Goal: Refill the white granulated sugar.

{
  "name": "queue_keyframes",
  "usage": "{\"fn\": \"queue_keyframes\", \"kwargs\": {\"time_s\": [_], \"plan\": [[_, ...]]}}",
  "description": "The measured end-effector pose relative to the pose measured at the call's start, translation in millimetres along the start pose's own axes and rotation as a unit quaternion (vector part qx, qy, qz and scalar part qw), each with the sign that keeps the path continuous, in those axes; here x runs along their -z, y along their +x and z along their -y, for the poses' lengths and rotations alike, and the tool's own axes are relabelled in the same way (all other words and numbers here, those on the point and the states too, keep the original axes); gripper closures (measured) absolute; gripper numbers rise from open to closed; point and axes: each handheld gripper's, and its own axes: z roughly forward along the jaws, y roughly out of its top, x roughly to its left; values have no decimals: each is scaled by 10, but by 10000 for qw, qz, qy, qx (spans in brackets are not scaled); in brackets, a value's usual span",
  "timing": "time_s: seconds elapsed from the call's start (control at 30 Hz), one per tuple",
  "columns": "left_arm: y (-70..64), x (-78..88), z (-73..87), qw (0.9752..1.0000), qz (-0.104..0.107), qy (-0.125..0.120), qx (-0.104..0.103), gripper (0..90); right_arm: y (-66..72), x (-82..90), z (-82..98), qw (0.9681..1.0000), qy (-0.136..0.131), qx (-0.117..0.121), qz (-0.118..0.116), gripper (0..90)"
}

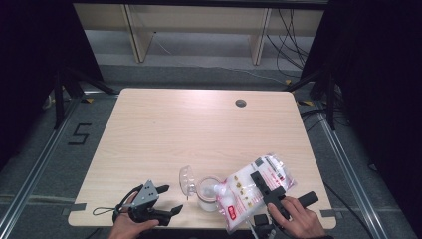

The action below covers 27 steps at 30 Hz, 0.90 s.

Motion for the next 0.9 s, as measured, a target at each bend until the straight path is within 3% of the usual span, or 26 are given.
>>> {"fn": "queue_keyframes", "kwargs": {"time_s": [0.07,0.1,0.27,0.4,0.6,0.63,0.9], "plan": [[7,-3,1,10000,7,-7,12,195,21,2,10,9999,52,-112,-56,624],[25,11,-1,9999,-53,100,-104,195,-9,-14,7,10000,-51,54,1,624],[13,5,3,10000,-47,-27,61,196,-12,-27,16,9998,-108,156,4,625],[19,4,1,9999,-59,-88,65,196,6,-21,6,10000,-59,46,-10,625],[23,13,-5,10000,-66,-40,-12,196,12,-16,2,10000,-41,15,21,627],[21,13,-4,10000,-66,-42,8,196,5,-19,4,9999,-22,87,-67,627],[21,8,-11,9999,-44,-76,-99,196,-23,-15,-8,9998,-77,189,-14,627]]}}
